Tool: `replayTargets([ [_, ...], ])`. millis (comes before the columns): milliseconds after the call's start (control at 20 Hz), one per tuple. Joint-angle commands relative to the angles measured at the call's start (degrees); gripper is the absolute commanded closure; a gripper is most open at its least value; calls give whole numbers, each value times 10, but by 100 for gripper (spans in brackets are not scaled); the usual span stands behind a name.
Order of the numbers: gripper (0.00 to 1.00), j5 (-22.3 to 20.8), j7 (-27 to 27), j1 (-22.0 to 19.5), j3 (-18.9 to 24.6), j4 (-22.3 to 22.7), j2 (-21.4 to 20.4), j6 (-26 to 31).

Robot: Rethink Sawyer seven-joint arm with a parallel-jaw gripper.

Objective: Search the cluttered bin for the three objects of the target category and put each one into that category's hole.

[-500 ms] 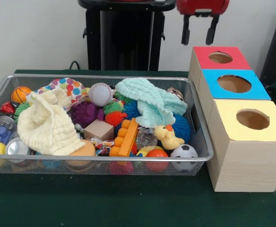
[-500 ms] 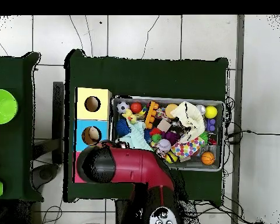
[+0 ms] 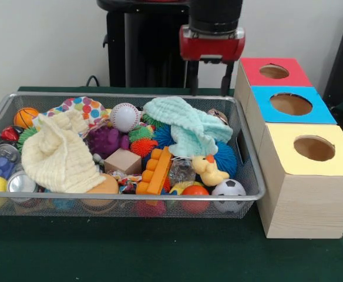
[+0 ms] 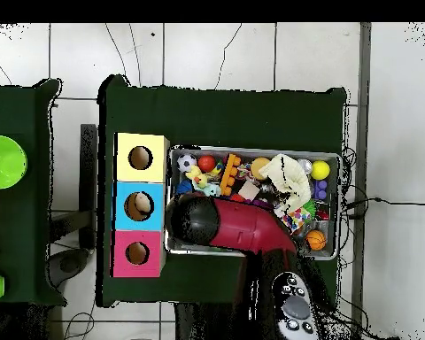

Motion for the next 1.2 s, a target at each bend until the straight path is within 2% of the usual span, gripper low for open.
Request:
replayTargets([
  [50, 0, -35, 10, -43, 66, -17, 61, -62],
  [350, 0, -45, 43, -31, 54, 24, 73, -93],
  [500, 0, -45, 66, -23, 51, 40, 81, -126],
  [750, 0, -36, 93, -9, 43, 79, 75, -155],
  [950, 0, -25, 101, 0, 36, 114, 50, -142],
  [1200, 0, -9, 120, 8, 25, 178, -3, -132],
])
